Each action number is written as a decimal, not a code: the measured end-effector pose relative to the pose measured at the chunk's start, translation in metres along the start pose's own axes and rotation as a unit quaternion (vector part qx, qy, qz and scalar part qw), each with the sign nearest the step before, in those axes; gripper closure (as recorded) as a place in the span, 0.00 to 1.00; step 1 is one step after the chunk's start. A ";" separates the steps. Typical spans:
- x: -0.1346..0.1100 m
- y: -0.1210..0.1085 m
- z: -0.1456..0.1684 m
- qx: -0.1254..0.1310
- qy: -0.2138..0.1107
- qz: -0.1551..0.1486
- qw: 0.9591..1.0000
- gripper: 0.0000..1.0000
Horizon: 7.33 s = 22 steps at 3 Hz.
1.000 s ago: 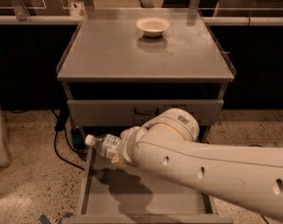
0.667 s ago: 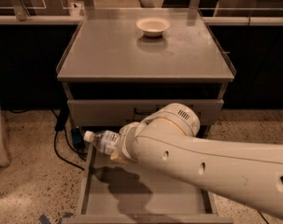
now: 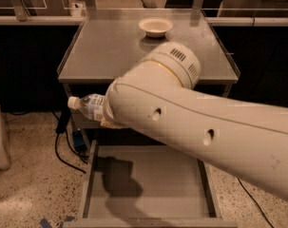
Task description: Pick blue plastic bottle from middle drawer and place on counter
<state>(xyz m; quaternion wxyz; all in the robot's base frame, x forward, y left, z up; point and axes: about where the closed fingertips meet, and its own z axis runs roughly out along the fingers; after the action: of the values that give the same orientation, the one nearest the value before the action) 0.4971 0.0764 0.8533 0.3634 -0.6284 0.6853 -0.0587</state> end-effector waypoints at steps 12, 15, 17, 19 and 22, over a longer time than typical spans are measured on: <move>0.038 -0.215 0.108 0.006 0.047 -0.036 0.998 1.00; 0.048 -0.225 0.141 -0.039 0.033 -0.020 0.998 0.81; 0.048 -0.225 0.141 -0.039 0.033 -0.020 0.998 0.36; 0.048 -0.225 0.141 -0.039 0.033 -0.021 0.998 0.00; 0.057 -0.240 0.068 -0.011 0.046 0.010 0.999 0.00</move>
Offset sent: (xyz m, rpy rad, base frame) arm 0.0071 0.0034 0.0343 -0.0260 -0.0368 0.0044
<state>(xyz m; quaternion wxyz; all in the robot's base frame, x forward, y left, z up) 0.7359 0.0013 0.9083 0.3250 -0.6221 0.7082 -0.0761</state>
